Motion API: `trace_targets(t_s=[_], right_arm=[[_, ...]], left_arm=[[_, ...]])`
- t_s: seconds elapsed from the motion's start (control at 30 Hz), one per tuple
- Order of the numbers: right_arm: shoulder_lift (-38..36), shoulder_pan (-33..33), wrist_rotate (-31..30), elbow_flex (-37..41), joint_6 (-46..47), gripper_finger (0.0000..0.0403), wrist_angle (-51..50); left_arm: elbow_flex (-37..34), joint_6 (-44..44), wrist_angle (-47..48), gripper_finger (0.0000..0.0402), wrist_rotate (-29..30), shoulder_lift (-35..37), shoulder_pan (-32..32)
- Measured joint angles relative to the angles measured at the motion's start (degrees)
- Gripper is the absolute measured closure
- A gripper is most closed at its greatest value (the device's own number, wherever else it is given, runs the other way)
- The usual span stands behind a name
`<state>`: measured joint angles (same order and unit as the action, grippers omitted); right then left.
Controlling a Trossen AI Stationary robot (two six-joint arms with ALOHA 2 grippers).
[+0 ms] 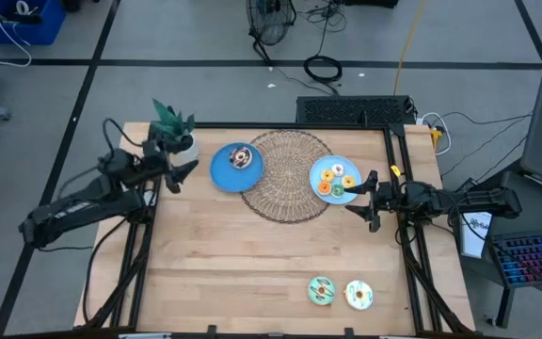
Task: Pick & Place donuts
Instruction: Put the large white donut on the dark blue plate
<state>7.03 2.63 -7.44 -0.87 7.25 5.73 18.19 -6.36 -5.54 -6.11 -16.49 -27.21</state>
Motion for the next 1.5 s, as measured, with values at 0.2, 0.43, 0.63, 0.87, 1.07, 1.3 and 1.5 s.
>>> trace_targets(t_s=[0.2, 0.43, 0.63, 0.87, 1.07, 1.3, 1.5], right_arm=[[0.0, 0.0, 0.0, 0.0, 0.0, 0.0161, 0.0], [0.0, 0.0, 0.0, 0.0, 0.0, 0.0161, 0.0], [0.0, 0.0, 0.0, 0.0, 0.0, 0.0161, 0.0], [0.0, 0.0, 0.0, 0.0, 0.0, 0.0161, 0.0], [0.0, 0.0, 0.0, 0.0, 0.0, 0.0161, -0.2], [0.0, 0.0, 0.0, 0.0, 0.0, 0.0161, -0.2], [0.0, 0.0, 0.0, 0.0, 0.0, 0.0161, -0.1]], left_arm=[[-12.6, -1.3, -13.9, 0.0066, 0.0, 1.2, 1.9], [-17.1, -0.7, -15.6, 0.0066, 0.2, 1.2, 5.4], [-17.2, 1.6, -12.3, 0.0066, 1.9, 1.2, 11.1], [-17.2, 2.2, -7.6, 0.0066, 9.1, 1.2, 17.7], [-17.2, 3.5, -9.3, 0.0066, 9.2, 1.2, 21.6], [-17.2, 3.1, -9.3, 0.0066, 9.2, 1.1, 22.9], [-17.2, 3.1, -9.3, 0.0066, 9.2, 1.1, 22.9]])
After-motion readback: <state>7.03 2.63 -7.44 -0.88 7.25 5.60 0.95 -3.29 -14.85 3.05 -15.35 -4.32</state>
